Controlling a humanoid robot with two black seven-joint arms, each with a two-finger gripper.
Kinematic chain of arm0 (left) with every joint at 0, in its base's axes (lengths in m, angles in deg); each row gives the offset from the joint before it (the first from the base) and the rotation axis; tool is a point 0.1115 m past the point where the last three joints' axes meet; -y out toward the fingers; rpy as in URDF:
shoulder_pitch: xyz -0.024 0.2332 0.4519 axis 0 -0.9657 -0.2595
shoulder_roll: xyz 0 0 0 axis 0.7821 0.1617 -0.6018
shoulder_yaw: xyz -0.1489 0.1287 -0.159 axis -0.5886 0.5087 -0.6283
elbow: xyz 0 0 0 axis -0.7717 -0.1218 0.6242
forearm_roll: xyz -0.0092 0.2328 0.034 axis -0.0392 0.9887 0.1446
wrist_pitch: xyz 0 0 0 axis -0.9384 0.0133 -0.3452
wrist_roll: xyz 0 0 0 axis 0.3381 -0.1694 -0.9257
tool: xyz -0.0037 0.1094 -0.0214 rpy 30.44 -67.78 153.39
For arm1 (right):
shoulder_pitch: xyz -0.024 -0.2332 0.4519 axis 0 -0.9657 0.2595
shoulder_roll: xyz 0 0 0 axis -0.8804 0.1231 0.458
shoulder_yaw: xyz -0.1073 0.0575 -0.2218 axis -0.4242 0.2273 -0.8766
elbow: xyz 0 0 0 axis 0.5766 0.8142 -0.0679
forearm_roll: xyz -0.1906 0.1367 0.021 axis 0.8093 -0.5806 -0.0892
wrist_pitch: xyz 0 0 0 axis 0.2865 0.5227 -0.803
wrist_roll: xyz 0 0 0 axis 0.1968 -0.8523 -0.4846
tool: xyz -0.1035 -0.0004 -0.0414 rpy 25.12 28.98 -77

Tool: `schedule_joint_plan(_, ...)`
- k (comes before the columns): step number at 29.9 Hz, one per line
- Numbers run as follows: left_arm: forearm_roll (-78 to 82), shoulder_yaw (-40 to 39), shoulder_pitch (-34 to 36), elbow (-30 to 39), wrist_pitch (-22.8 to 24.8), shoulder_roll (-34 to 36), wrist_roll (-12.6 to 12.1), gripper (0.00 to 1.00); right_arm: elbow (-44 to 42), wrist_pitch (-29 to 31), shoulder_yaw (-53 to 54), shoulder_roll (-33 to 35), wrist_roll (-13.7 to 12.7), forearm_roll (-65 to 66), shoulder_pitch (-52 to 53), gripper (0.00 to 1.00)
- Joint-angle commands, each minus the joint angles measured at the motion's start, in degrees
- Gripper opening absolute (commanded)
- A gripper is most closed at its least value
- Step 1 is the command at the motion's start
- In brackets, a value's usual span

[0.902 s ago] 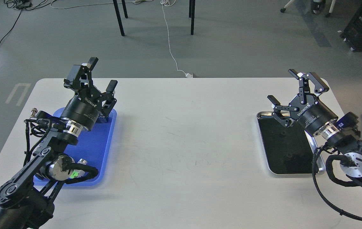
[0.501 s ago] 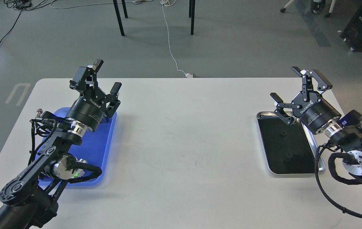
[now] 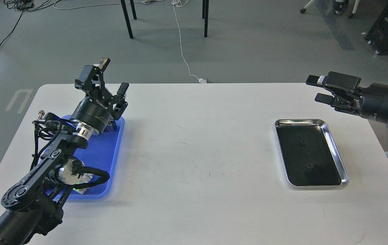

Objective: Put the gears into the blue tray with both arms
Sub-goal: 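Move the right gripper over the dark metal tray, then grasp the small black gear in the metal tray with the right gripper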

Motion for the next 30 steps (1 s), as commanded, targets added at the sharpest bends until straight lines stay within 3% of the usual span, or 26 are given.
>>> schedule_joint_plan(1, -0.1, 1.6, -0.1, 0.2, 0.0, -0.1, 0.3, 0.98, -3.3, 0.2, -11.7, -0.3, 0.0, 15.2, 12.6, 0.99)
schedule_joint_plan(6, -0.1, 1.7, 0.1, 0.6, -1.1, -0.5, 0.2, 0.98, -8.0, 0.0, -25.5, -7.2, 0.0, 31.8, 21.8, 0.99)
schedule_joint_plan(11, -0.1, 1.7, 0.1, 0.6, -1.2, -0.8, 0.2, 0.98, -12.9, -0.5, -32.5, -15.4, 0.0, 40.3, 23.0, 0.98)
schedule_joint_plan(20, -0.1, 1.6, 0.1, 0.6, -1.3, -0.9, 0.2, 0.98, -21.8, -5.5, -41.9, -27.2, 0.0, 39.4, 20.5, 0.92)
schedule_joint_plan(30, -0.1, 1.5, 0.0, 0.6, -1.2, -0.8, 0.2, 0.98, -21.8, -6.0, -43.6, -30.1, 0.0, 32.0, 16.3, 0.67)
